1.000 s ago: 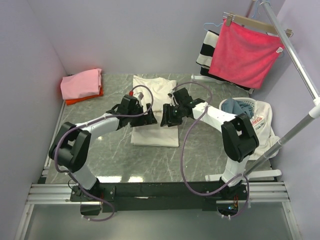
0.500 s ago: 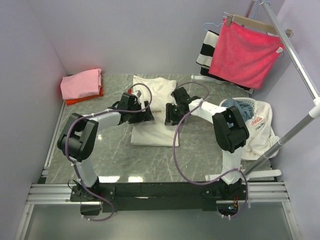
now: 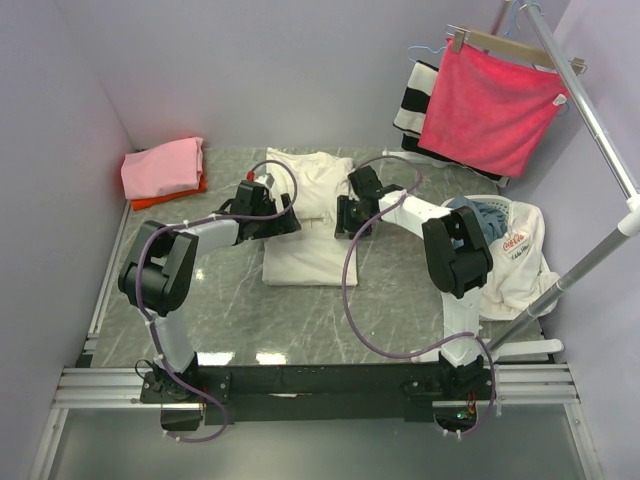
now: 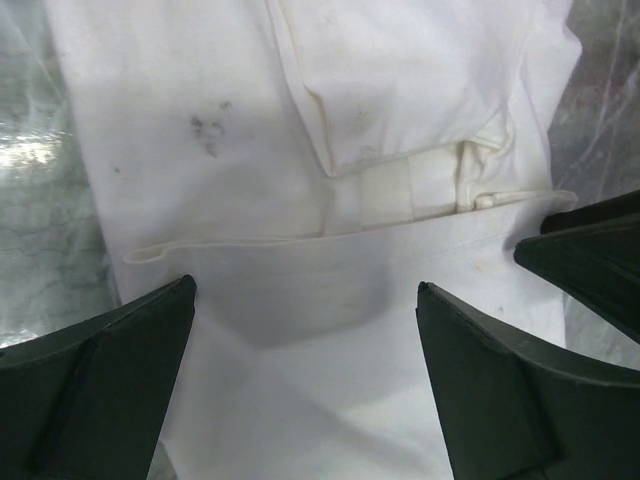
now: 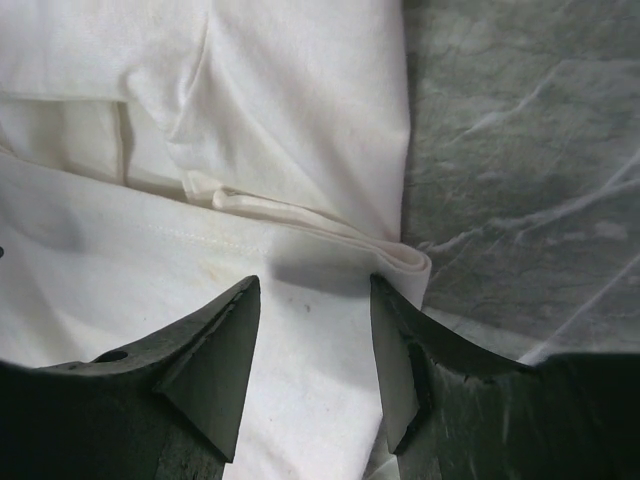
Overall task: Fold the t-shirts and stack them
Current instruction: Fold the tshirt
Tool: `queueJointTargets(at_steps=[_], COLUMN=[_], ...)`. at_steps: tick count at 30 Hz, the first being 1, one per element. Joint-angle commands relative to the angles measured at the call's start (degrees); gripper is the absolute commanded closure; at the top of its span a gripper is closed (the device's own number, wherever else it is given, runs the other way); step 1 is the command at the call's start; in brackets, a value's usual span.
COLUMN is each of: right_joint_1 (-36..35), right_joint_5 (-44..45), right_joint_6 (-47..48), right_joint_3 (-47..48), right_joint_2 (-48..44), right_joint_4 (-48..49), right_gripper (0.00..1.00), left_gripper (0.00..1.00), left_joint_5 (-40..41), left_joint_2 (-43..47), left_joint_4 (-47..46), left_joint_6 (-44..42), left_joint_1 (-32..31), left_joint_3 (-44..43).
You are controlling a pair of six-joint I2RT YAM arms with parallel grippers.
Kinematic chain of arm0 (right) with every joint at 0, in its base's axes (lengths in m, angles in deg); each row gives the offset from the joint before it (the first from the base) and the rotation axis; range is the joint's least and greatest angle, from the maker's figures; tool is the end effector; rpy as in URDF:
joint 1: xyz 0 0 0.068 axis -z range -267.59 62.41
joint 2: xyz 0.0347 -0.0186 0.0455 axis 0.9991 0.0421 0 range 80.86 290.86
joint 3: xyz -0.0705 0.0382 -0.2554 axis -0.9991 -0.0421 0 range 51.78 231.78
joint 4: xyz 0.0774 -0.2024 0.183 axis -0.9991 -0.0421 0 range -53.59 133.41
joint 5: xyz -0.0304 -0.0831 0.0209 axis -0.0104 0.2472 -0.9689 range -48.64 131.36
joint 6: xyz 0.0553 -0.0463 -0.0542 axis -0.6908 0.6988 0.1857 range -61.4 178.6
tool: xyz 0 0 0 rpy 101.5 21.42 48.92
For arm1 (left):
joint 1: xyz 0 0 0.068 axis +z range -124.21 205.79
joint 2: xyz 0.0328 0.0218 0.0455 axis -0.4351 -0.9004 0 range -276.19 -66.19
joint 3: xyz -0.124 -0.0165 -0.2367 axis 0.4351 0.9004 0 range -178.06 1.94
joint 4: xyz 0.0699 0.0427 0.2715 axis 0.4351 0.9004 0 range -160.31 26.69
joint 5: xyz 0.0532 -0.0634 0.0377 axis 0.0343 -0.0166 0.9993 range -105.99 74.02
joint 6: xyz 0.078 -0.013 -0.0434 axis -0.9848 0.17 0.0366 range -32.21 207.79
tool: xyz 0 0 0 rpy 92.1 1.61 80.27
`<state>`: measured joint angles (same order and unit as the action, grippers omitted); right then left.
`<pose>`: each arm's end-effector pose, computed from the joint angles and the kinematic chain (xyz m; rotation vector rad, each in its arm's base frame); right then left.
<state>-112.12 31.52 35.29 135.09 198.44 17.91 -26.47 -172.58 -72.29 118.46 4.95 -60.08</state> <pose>0.4244 0.2089 0.1086 -0.0909 2.6821 0.5051 0.4062 -0.1703 0.1135 -0.1083 2.3876 -0.6552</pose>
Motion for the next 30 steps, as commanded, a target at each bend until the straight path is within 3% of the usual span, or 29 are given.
queueJointTargets(at_steps=[1, 7, 11, 21, 30], right_joint_1=[1.59, 2.56, 3.7, 3.88, 3.88], right_joint_5=[9.5, 8.45, 5.21, -9.82, -15.81], right_joint_6=[0.63, 1.07, 0.63, -0.95, -4.54], right_joint_3=[-2.0, -9.47, -11.32, -21.6, -33.2], right_joint_2=[-0.68, -10.87, -15.44, -18.79, -22.39], right_joint_4=[0.87, 6.77, 5.2, 7.21, 14.06], right_gripper=[0.44, 0.42, 0.4, 0.39, 0.39], left_gripper=[0.0, 0.01, 0.01, 0.01, 0.0], left_joint_5=[8.1, 16.01, 17.78, 6.27, -0.32], left_joint_2=[0.65, 11.19, 15.42, 27.09, 34.49], left_joint_4=[0.84, 0.92, 7.32, 3.93, -2.41], left_joint_6=[-2.73, -2.2, -0.97, 5.18, 9.05], left_joint_1=[0.63, 0.63, 0.63, 0.63, 0.63], left_joint_3=[0.23, 3.22, 3.3, 21.66, 34.76])
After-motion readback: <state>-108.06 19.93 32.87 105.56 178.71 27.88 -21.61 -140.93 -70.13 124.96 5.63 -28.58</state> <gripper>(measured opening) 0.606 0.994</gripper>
